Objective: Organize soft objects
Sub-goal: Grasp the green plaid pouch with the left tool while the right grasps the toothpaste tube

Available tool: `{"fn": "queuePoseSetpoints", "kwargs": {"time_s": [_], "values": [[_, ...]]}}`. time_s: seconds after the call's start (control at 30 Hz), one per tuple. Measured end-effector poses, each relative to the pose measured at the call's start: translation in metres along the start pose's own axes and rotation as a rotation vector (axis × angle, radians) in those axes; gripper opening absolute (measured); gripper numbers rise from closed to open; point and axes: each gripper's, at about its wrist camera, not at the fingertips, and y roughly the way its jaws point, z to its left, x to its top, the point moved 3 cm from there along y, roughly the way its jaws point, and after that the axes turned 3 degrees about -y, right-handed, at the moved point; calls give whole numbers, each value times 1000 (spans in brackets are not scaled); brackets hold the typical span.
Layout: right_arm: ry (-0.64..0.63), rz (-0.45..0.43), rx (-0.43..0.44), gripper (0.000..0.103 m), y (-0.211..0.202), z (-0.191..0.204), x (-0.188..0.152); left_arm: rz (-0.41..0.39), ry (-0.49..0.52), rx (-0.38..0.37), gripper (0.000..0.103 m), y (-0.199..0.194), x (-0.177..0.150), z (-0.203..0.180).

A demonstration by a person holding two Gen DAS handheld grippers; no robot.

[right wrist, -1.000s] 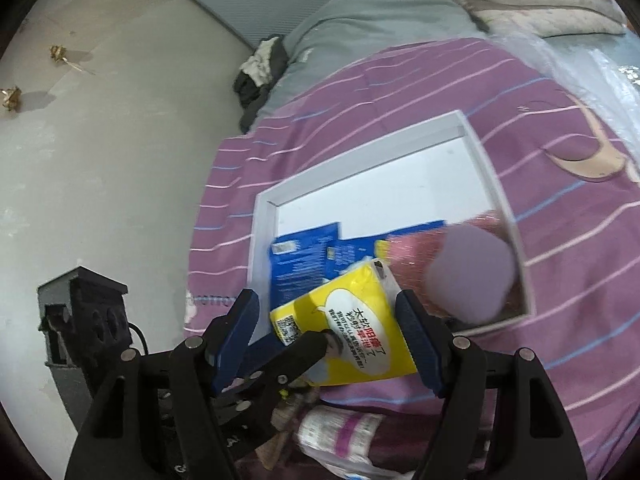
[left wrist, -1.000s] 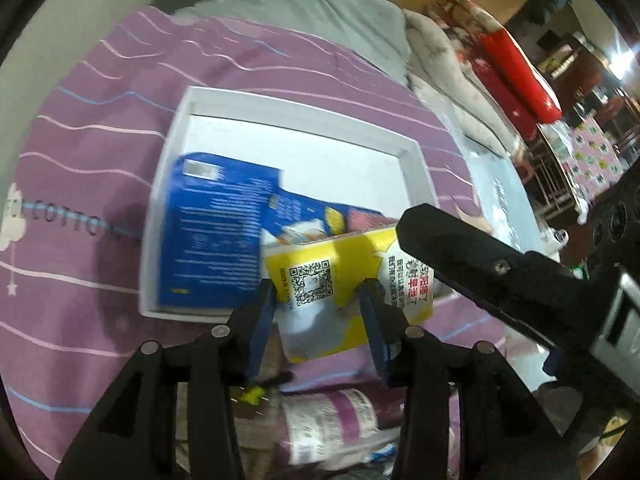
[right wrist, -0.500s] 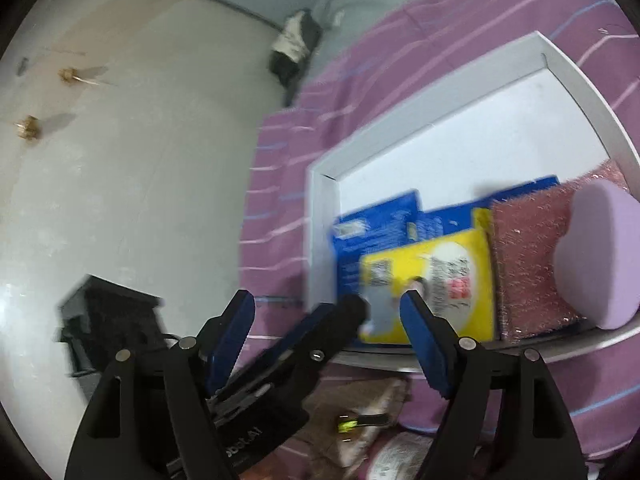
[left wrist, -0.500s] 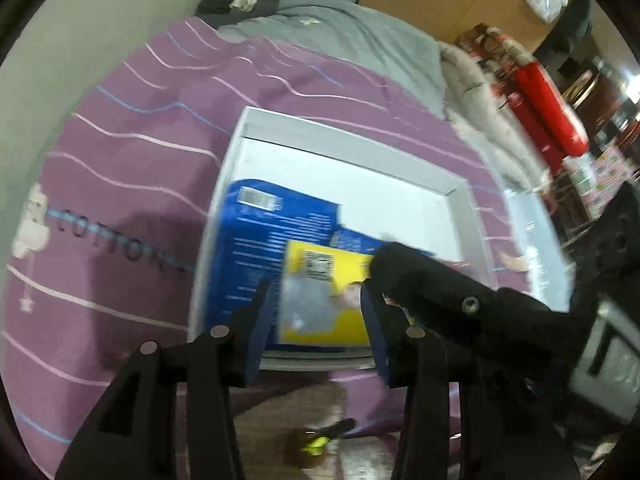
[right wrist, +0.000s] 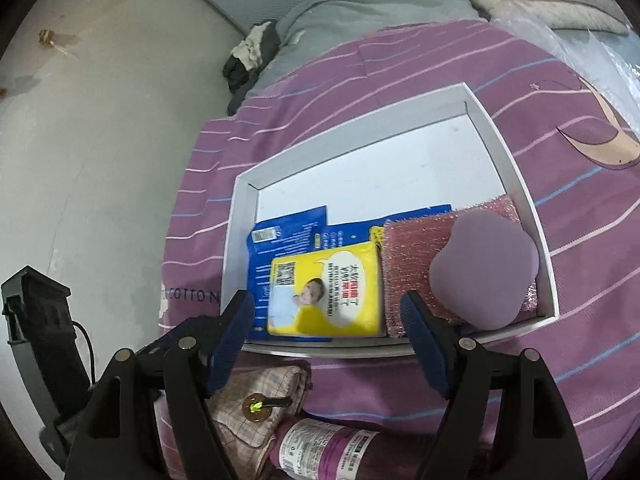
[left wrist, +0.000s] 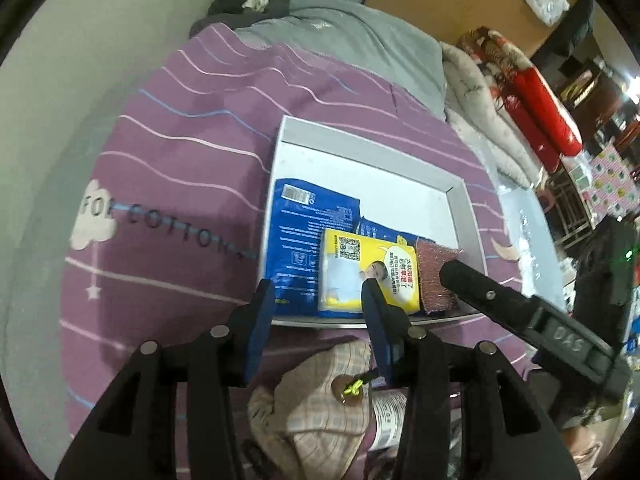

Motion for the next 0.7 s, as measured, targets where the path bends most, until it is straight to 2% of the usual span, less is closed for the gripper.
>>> {"fn": "queuePoseSetpoints", "kwargs": {"time_s": [0.13,0.23,0.3,0.37,0.43,0.5,0.57,0.7], "values": [[-96,-68,-92,77,-14,16,-5,7,-19,-10,46,-10,-1,3],[-185,-114,-100,77,-33,33,-9,61,23,-28,46,-15,-8,-6],[-229,-151,-86,77,-50,40,-16,65,57,-35,46,-23,-14,-14],[-277,-187,-95,77,-64,45,-24,47,115,-9,46,-32,-22,-22],[-351,-236,-123,78,-78,46,-41,-6,144,19,46,-42,-30,-24],[-414,-283,-156,79,-89,44,-59,-71,140,32,46,-50,-43,-21],[-463,-333,-182,79,-97,37,-81,-97,146,46,46,-51,-54,-19],[-480,-332,-210,79,-105,20,-111,-123,181,68,46,-51,-80,-20]]}}
